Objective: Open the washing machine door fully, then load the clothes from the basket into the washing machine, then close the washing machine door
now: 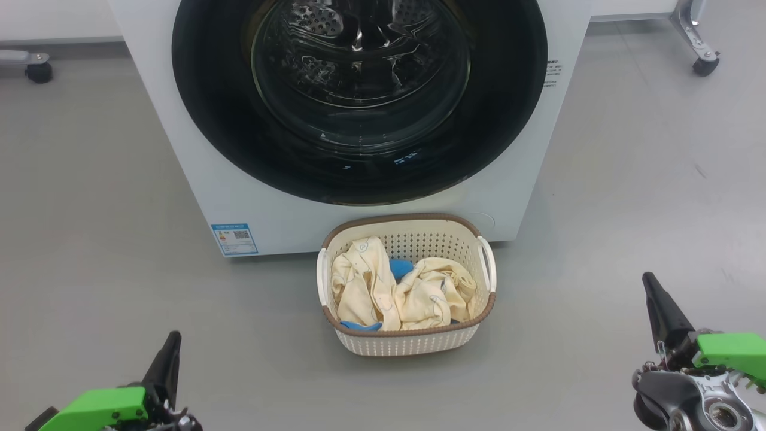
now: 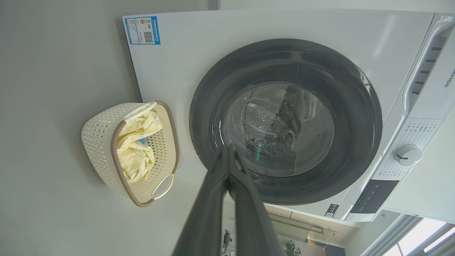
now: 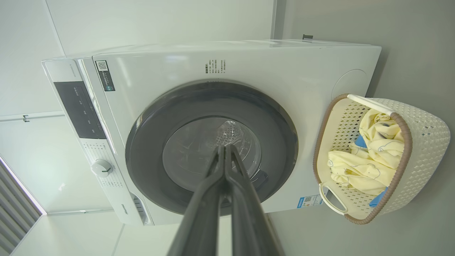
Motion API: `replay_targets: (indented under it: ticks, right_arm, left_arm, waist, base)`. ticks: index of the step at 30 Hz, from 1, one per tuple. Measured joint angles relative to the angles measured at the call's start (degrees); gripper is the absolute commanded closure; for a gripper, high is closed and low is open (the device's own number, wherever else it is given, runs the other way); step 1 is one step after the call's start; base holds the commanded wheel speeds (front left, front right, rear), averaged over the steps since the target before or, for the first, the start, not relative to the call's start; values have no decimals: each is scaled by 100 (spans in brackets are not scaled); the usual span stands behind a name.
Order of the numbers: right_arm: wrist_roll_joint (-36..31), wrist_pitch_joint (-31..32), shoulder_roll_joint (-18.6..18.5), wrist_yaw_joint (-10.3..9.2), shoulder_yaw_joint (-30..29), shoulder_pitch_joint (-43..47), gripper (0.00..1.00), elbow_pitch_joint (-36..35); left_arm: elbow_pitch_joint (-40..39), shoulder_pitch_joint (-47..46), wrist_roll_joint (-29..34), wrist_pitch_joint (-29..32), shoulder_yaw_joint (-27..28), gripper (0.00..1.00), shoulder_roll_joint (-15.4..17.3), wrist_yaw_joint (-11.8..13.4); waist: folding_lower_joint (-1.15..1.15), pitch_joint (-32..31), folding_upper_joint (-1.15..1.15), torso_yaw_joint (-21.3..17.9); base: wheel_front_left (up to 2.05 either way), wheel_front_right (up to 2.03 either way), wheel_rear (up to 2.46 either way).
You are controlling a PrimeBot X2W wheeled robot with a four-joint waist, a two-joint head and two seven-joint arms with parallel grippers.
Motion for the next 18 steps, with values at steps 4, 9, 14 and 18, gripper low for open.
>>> replay_targets:
  ticks: [4,9,14,18]
  right_arm:
    - [0,0,1,0,0,0,100,0]
    - [0,1,1,0,-1,0,100,0]
    - [0,1,1,0,-1,0,100,0]
    - [0,5,1,0,-2,0,100,0]
  left_arm:
    - [0,0,0,0,2,100,0,0]
    - [0,0,0,15,7,100,-2,0]
    - [0,0,0,15,9,100,-4,0]
    - [0,0,0,15,10,100,-5,0]
  waist:
    - [0,0,0,0]
    - [0,0,0,0]
    - [0,0,0,0]
    - [0,0,0,0]
  base:
    - [0,0,0]
    - [0,0,0]
    - [0,0,0]
    - [0,0,0]
